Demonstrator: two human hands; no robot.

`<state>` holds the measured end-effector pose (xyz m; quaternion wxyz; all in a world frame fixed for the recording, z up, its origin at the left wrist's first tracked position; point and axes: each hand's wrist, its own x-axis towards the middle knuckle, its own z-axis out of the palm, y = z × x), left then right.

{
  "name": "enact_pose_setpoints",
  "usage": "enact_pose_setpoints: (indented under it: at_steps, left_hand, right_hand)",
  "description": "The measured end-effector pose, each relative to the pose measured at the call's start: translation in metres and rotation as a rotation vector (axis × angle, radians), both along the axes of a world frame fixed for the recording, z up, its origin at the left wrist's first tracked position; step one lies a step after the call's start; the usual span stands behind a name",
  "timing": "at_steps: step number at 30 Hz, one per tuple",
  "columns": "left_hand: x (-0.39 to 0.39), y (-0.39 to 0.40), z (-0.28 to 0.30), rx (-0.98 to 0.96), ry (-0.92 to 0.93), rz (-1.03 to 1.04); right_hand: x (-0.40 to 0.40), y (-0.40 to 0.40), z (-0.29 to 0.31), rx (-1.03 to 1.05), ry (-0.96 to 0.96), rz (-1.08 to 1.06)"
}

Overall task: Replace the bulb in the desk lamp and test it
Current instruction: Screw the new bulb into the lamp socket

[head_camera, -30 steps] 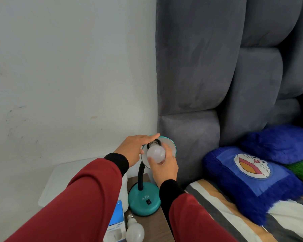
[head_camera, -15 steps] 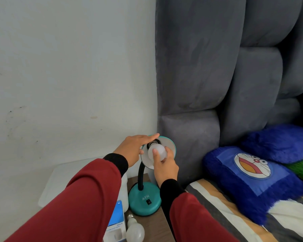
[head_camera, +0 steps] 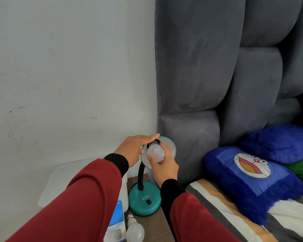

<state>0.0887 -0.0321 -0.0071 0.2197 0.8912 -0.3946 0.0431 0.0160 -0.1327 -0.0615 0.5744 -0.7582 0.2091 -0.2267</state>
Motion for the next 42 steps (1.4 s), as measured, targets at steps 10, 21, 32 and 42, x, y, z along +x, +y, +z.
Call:
enact_pose_setpoints:
  at_steps: [10, 21, 32, 42]
  left_hand:
    - [0.001, 0.000, 0.000, -0.002, 0.007, -0.001]
    - [-0.007, 0.001, 0.005, 0.015, 0.003, 0.021]
    - [-0.032, 0.016, 0.014, 0.258, 0.075, 0.227]
    - [-0.047, 0.054, 0.020, 0.670, 0.103, 0.444]
  right_hand:
    - [0.001, -0.002, 0.003, 0.010, 0.015, -0.001]
    - [-0.002, -0.012, 0.021, -0.074, 0.262, 0.082]
    - [-0.014, -0.011, 0.056, -0.597, 0.576, 0.124]
    - [-0.036, 0.001, 0.079, -0.848, 0.702, 0.284]
